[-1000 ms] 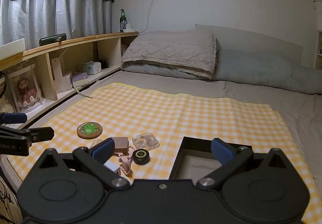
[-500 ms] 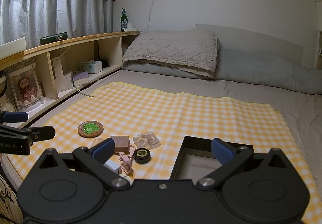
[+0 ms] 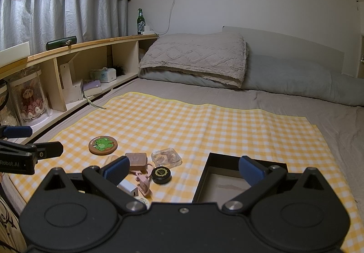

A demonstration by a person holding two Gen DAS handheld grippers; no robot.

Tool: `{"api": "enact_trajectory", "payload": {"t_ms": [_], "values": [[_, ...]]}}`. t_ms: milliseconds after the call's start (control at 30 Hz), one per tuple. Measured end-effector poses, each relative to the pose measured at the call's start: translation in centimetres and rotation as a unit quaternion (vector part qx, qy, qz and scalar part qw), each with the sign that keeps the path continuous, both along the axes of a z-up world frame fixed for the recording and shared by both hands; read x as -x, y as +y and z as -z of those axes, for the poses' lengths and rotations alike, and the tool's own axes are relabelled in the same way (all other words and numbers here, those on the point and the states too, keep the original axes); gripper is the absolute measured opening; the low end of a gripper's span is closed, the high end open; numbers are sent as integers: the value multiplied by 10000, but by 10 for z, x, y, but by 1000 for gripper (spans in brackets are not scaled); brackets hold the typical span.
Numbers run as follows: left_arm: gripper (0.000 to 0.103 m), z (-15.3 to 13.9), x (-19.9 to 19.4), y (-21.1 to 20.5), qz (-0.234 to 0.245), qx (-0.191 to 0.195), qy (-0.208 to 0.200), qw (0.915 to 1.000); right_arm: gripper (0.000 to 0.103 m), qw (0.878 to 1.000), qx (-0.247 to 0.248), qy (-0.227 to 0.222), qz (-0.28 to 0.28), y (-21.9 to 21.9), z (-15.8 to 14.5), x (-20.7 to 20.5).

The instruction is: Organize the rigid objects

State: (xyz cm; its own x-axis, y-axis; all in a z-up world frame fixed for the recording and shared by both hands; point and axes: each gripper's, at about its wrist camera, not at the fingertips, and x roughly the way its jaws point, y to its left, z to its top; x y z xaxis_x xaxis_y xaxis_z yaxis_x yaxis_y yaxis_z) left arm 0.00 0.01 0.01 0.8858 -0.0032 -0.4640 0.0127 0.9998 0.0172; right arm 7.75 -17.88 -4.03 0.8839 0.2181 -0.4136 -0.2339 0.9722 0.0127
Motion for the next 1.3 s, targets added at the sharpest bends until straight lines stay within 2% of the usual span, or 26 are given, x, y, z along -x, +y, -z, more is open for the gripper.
{"api": "enact_trajectory", "payload": {"t_ms": [1300], "values": [[103,0,0,0,-4,-1,2,10000,103,10000,-6,-29,-6,4,2,5]]}}
